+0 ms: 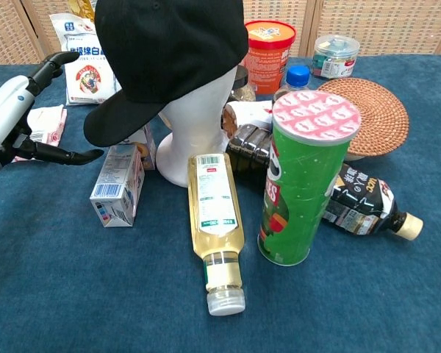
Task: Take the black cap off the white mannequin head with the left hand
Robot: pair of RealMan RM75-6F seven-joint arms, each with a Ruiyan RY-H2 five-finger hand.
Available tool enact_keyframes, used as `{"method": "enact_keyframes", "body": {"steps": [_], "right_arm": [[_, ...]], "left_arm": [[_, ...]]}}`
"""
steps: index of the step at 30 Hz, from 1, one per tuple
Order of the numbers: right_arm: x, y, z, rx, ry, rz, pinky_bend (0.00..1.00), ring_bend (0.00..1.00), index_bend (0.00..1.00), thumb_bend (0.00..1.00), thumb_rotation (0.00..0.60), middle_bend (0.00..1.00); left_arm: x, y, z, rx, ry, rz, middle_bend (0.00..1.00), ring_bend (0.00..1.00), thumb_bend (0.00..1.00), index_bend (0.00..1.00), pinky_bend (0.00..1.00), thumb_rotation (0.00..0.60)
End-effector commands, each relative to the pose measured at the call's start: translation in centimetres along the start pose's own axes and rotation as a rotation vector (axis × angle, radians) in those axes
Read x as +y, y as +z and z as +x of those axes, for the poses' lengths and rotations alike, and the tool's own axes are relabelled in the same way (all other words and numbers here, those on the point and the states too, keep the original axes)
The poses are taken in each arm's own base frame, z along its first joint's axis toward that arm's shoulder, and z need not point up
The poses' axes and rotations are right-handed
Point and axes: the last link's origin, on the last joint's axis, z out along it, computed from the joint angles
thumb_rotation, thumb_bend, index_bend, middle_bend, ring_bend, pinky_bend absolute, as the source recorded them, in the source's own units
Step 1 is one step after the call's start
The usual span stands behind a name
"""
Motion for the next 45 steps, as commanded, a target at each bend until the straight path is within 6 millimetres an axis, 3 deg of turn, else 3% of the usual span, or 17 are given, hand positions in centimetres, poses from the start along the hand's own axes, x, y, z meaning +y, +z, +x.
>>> {"method": "enact_keyframes", "body": {"steps": [1, 11, 19, 24, 29, 34, 37, 45], "right_arm": [[0.0, 0.0, 0.0, 0.002, 0.001, 0.000, 0.01, 0.00, 0.06, 0.00, 0.600, 0.00], [0.1, 0.1, 0.1, 0.000, 0.005, 0.001, 0.01, 0.00, 0.06, 0.00, 0.600, 0.00], [0.2, 0.1, 0.2, -0.002, 0.011, 0.006, 0.01, 0.00, 0.06, 0.00, 0.600, 0.00], [0.1, 0.0, 0.2, -0.002, 0.013, 0.012, 0.01, 0.00, 0.07, 0.00, 0.600, 0.00], [0.1, 0.0, 0.3, -0.006, 0.019, 0.017, 0.01, 0.00, 0.07, 0.00, 0.600, 0.00], [0.0, -0.1, 0.3, -0.008, 0.022, 0.022, 0.01, 0.00, 0.08, 0.00, 0.600, 0.00], [0.0, -0.1, 0.3, -0.011, 0.024, 0.024, 0.01, 0.00, 0.08, 0.00, 0.600, 0.00], [-0.1, -0.2, 0.3, -0.010, 0.029, 0.031, 0.01, 0.00, 0.08, 0.00, 0.600, 0.00]], "left_arm": [[0.3, 0.4, -0.6, -0.001, -0.009, -0.004, 0.00, 0.00, 0.01, 0.00, 0.00, 0.600], [0.9, 1.0, -2.2, 0.026, -0.063, -0.016, 0.00, 0.00, 0.05, 0.00, 0.00, 0.600], [1.3, 1.0, -2.4, 0.063, -0.099, -0.037, 0.00, 0.00, 0.23, 0.00, 0.00, 0.600], [1.5, 1.1, -2.6, 0.080, -0.104, -0.048, 0.00, 0.00, 0.29, 0.02, 0.03, 0.600], [1.4, 1.1, -2.6, 0.096, -0.120, -0.041, 0.05, 0.01, 0.34, 0.14, 0.15, 0.600], [1.3, 1.1, -2.2, 0.142, -0.151, -0.024, 0.28, 0.20, 0.35, 0.41, 0.38, 0.600], [1.2, 1.1, -2.0, 0.160, -0.155, -0.029, 0.37, 0.29, 0.36, 0.50, 0.47, 0.600], [1.3, 1.5, -1.4, 0.206, -0.140, -0.066, 0.49, 0.39, 0.36, 0.65, 0.53, 0.600]]}}
